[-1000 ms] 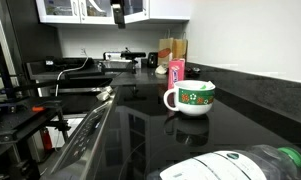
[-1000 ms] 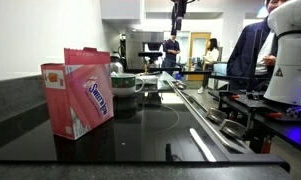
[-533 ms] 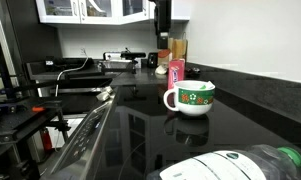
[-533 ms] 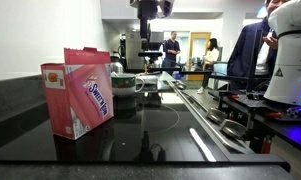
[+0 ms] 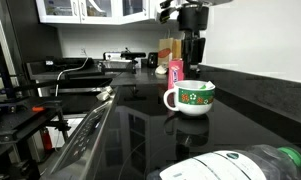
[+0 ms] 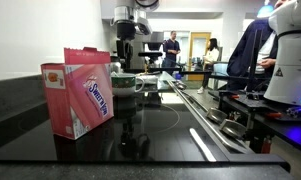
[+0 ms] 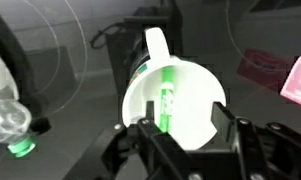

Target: Remove the marker from the mug

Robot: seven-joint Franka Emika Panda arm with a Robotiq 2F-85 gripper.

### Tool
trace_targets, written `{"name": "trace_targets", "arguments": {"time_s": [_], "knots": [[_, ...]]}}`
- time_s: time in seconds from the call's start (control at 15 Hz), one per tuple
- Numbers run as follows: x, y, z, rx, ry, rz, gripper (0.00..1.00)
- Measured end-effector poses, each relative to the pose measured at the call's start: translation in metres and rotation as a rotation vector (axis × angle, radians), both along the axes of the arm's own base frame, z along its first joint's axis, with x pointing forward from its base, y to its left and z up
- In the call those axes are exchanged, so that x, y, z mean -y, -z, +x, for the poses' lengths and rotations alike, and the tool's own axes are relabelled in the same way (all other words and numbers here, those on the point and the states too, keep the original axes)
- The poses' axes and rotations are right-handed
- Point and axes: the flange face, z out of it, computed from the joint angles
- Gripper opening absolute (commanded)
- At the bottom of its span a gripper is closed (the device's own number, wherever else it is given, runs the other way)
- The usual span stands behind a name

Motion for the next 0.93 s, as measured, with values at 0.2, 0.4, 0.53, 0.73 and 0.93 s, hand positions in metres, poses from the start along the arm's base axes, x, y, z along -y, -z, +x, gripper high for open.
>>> {"name": "trace_targets", "arguments": {"time_s": [0.2, 0.4, 0.53, 0.73, 0.93], "knots": [[0.0, 0.024, 0.014, -0.014, 0.039, 0.01, 0.62], [-0.005, 0.044, 0.022, -0.031, 0.073, 0.015, 0.57], [-0.004, 0.055, 0.024, -0.043, 0.114, 0.013, 0.6], [0.0, 0.063, 0.027, -0.049, 0.155, 0.01, 0.32], [0.003, 0.064, 0.029, -0.047, 0.163, 0.008, 0.14]]}}
